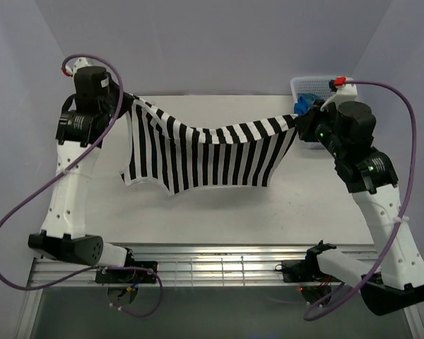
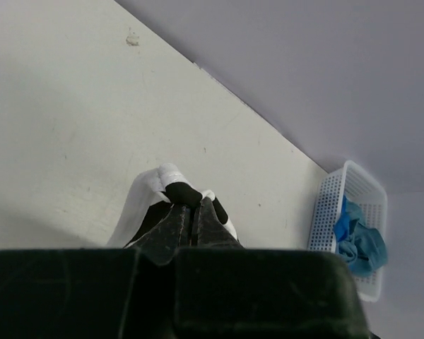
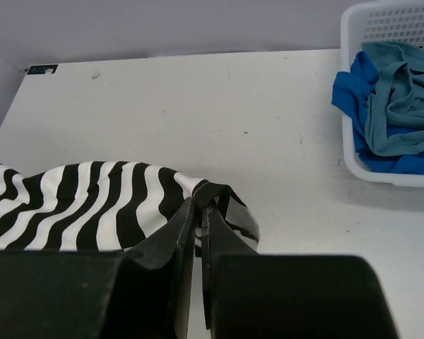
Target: Fold and stack the tank tops
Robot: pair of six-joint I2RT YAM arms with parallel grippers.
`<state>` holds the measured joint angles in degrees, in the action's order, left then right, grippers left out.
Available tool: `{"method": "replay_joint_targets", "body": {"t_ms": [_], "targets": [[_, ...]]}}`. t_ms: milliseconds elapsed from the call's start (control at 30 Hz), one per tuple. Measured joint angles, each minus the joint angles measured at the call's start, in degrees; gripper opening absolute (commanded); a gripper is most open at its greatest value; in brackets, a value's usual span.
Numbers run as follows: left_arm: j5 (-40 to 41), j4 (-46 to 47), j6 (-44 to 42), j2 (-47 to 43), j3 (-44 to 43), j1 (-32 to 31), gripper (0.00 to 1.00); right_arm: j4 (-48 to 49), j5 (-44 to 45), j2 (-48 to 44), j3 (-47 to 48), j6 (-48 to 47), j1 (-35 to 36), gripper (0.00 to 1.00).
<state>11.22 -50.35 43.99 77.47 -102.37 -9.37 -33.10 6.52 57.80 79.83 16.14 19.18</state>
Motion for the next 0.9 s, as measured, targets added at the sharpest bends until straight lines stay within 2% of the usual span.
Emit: {"method": "replay_joint_targets", "body": {"t_ms": [167,333,400,533,600,667,833,900], "targets": [[-5.9,1.0,-3.1,18.8,-11.8,4.1,0.00,0.2,-3.0,14.3,10.1,-3.5,-4.1,0.08],[-17.9,0.0,-6.2,37.7,-31.8,9.9,0.00,-0.2,-10.8,29.2,27.1,-5.8,-10.0,0.08],[-22.5,0.9,-6.8,39.4,-34.1,12.1,0.00,0.5,-14.3,31.4,32.0,-6.2,-12.0,0.08],[-28.7,4.2,-7.2,34.5,-29.9,14.8,0.00,1.7,-19.2,29.6,33.7,-6.6,-13.7,0.08],[-30.1,6.4,-8.0,29.4,-24.9,15.3,0.00,3.1,-21.0,25.8,29.4,-7.0,-13.8,0.08],[-30.9,7.9,-8.7,24.6,-19.1,15.6,0.00,5.3,-22.1,20.8,21.3,-7.1,-14.0,0.08],[-31.3,11.5,-10.1,12.1,5.6,15.7,0.00,8.2,-23.3,6.3,-8.7,-4.7,-14.3,0.08],[-30.2,10.7,-10.1,9.5,16.7,15.6,0.00,9.2,-23.9,1.7,-21.2,-2.9,-14.3,0.13]]}}
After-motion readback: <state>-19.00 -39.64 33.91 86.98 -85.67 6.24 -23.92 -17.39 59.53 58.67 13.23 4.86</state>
